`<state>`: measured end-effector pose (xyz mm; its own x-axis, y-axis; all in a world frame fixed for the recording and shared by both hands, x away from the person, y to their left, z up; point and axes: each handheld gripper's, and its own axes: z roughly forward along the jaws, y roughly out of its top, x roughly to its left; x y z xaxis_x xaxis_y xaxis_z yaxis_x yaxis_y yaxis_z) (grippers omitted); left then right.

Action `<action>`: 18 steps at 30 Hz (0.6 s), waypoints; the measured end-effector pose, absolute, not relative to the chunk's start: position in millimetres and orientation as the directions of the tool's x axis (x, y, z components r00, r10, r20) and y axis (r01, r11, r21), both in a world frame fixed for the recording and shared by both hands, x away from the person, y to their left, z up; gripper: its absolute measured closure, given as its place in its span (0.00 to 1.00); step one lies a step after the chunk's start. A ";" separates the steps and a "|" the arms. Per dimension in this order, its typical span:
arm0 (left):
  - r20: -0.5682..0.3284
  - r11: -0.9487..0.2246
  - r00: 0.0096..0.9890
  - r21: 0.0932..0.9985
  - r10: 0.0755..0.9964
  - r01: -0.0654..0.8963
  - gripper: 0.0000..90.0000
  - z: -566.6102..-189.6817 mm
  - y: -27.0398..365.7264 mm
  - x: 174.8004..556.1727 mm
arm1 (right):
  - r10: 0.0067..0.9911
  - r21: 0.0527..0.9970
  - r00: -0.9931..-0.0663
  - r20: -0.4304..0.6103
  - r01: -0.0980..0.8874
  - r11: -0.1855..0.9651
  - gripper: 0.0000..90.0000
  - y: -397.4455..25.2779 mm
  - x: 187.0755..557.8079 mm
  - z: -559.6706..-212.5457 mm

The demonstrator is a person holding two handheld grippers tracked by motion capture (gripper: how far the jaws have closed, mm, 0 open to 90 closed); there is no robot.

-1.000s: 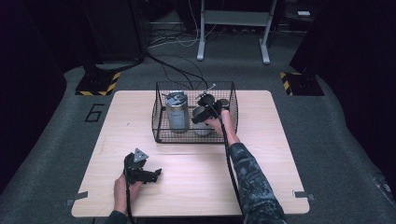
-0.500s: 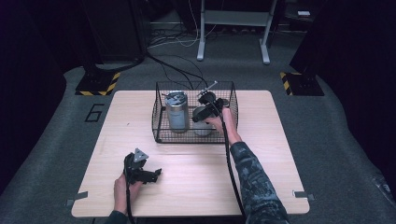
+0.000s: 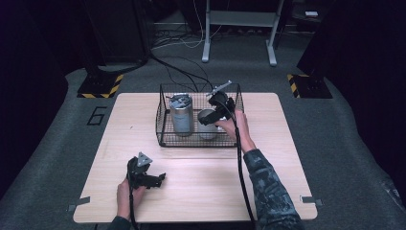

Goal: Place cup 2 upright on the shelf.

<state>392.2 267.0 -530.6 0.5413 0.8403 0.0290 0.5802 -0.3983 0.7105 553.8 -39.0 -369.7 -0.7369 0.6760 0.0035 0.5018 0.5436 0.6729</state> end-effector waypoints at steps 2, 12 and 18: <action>0.029 -0.398 0.541 0.711 0.840 0.580 0.00 -530.6 266.9 392.2 | 0.676 0.678 -0.737 0.006 0.500 0.539 0.00 -40.6 545.5 -366.3; 0.030 -0.399 0.541 0.711 0.841 0.580 0.00 -530.6 266.9 392.4 | 0.650 0.696 -0.760 -0.011 0.461 0.550 0.00 -59.4 511.6 -365.6; 0.031 -0.399 0.541 0.711 0.841 0.580 0.00 -530.6 266.9 392.4 | 0.641 0.713 -0.767 -0.026 0.435 0.550 0.01 -76.8 489.4 -366.7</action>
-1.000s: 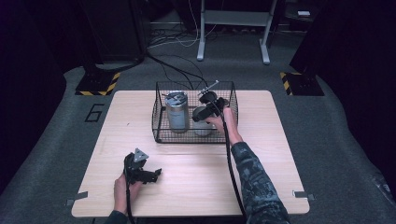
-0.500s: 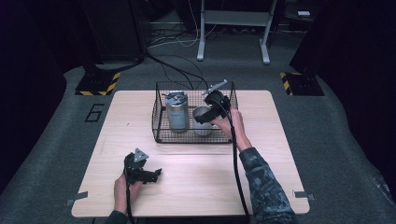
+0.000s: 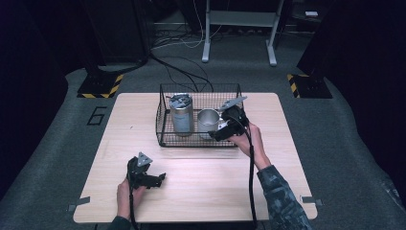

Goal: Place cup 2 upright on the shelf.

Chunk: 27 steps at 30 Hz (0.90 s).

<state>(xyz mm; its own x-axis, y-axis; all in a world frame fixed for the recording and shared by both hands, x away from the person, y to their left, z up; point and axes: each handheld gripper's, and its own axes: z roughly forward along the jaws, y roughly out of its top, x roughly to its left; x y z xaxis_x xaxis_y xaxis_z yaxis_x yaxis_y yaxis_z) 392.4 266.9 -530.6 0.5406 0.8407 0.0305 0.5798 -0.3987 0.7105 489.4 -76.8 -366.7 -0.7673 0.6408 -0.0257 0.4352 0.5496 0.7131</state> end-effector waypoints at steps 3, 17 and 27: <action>0.032 -0.400 0.542 0.710 0.840 0.579 0.00 -530.5 266.9 392.4 | 0.646 0.713 -0.762 -0.027 0.439 0.547 0.01 -84.4 481.5 -370.8; 0.028 -0.397 0.541 0.711 0.841 0.580 0.00 -530.6 266.8 392.4 | 0.714 0.710 -0.699 -0.029 0.489 0.507 0.02 -141.5 441.9 -405.8; 0.023 -0.391 0.537 0.712 0.843 0.583 0.00 -530.8 266.3 392.1 | 0.793 0.682 -0.609 -0.003 0.579 0.447 0.00 -193.0 420.9 -454.3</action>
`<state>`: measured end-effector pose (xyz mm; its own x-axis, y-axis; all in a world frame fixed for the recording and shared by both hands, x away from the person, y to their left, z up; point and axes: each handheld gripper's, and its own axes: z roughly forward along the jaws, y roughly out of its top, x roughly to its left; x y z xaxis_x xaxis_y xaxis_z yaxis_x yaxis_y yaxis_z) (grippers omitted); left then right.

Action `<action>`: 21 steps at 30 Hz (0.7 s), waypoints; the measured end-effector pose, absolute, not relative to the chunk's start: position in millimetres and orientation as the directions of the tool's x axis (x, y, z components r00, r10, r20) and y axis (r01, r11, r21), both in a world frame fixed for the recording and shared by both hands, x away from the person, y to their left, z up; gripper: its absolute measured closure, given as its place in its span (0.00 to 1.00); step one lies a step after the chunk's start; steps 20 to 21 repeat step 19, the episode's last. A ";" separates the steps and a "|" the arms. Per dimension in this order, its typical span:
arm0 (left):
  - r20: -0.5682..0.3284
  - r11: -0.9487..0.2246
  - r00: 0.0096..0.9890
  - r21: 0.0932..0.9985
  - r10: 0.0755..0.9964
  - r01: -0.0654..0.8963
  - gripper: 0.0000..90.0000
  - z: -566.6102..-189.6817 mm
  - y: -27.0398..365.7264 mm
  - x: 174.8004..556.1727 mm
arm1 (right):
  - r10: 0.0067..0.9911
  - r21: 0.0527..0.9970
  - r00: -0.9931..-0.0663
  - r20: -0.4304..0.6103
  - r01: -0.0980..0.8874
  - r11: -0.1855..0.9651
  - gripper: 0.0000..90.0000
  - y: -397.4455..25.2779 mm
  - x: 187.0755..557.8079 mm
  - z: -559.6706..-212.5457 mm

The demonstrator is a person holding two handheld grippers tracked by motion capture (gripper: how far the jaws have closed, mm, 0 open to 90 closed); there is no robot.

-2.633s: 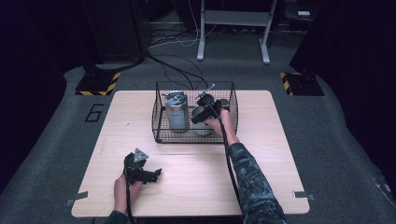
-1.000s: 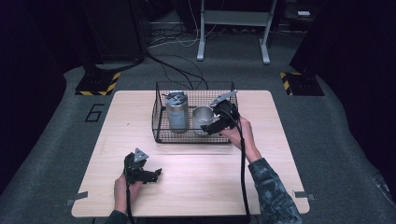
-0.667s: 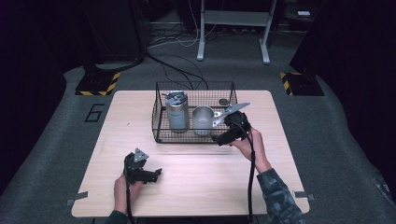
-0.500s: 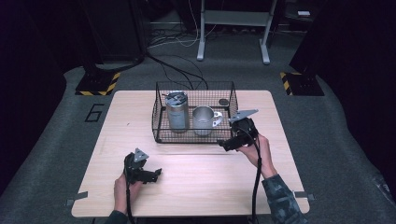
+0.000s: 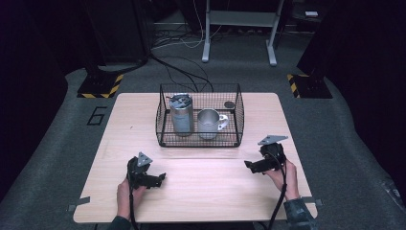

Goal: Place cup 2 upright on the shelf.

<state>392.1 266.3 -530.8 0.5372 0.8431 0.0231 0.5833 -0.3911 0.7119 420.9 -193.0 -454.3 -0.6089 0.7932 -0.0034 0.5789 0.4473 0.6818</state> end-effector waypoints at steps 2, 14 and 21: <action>0.028 -0.396 0.540 0.712 0.841 0.580 0.00 -530.7 266.6 392.4 | 0.806 0.678 -0.592 0.014 0.598 0.427 0.00 -204.2 416.3 -467.7; 0.026 -0.389 0.535 0.716 0.844 0.579 0.00 -531.0 265.9 392.6 | 0.889 0.678 -0.457 0.009 0.657 0.330 0.00 -240.4 392.7 -520.5; 0.023 -0.401 0.544 0.702 0.839 0.588 0.00 -529.7 266.8 393.0 | 0.896 0.710 -0.445 0.005 0.633 0.310 0.00 -249.0 389.2 -529.0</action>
